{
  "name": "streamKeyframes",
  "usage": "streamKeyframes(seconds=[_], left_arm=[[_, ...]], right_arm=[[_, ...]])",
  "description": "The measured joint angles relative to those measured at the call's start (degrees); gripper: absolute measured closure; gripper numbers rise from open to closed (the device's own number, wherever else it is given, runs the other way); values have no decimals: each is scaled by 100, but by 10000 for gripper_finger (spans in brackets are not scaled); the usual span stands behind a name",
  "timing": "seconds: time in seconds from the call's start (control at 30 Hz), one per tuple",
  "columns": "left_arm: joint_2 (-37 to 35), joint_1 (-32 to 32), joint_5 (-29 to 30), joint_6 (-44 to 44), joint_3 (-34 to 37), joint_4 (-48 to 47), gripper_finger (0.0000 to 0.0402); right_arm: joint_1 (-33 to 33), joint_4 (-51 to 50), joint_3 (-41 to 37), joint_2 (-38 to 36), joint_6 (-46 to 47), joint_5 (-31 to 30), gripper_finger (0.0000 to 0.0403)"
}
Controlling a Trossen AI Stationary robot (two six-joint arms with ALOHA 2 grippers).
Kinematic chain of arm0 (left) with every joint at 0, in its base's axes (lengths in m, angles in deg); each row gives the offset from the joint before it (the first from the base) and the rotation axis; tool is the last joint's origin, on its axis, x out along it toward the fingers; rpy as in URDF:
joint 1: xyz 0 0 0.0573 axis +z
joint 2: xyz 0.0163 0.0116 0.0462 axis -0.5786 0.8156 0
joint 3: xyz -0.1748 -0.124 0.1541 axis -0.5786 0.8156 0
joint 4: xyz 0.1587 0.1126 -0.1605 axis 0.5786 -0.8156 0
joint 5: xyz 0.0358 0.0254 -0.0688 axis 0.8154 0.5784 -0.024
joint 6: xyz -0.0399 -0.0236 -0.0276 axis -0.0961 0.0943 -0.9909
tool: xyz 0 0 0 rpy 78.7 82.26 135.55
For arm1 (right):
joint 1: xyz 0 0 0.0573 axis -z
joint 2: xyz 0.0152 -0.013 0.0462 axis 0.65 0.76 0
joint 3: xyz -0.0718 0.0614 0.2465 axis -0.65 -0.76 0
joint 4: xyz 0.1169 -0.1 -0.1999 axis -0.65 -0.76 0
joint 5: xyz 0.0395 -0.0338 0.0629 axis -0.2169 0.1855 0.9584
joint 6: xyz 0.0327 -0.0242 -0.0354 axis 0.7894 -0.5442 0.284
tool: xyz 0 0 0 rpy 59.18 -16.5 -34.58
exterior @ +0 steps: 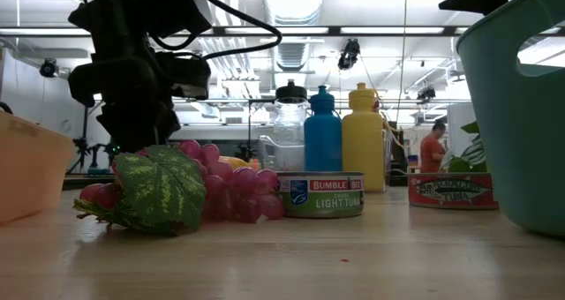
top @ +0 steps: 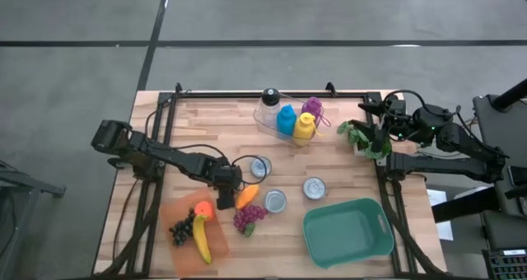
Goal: Pick & Place Food Item
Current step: Put the kiwi into the orange bin
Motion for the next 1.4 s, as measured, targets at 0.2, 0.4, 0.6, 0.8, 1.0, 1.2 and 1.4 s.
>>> streamKeyframes(seconds=[0.2, 0.4, 0.6, 0.8, 1.0, 1.2, 1.4], left_arm=[[-116, 0, -6, -101, -33, -96, 215], [-370, 4, 0, -109, -613, -927, 214], [-707, -25, -8, -501, -1465, -2180, 214], [-783, -311, -367, -1722, -2262, -3138, 214], [-806, -859, -448, -3233, -2777, -3368, 214], [-793, -1613, -446, -4907, -2764, -3499, 214], [-712, -2457, -381, -6545, -2704, -3454, 214]], right_arm=[[0, -1, -2, 2, 0, 1, 74], [-2, -1, 0, 1, 0, 1, 74], [0, 1, 0, -1, 0, 0, 74], [0, 2, 0, 1, 0, -2, 74], [-2, 1, 1, 0, 0, 1, 74], [0, -1, 1, -1, 0, 1, 74], [-1, 1, -1, 1, 0, 0, 74]])
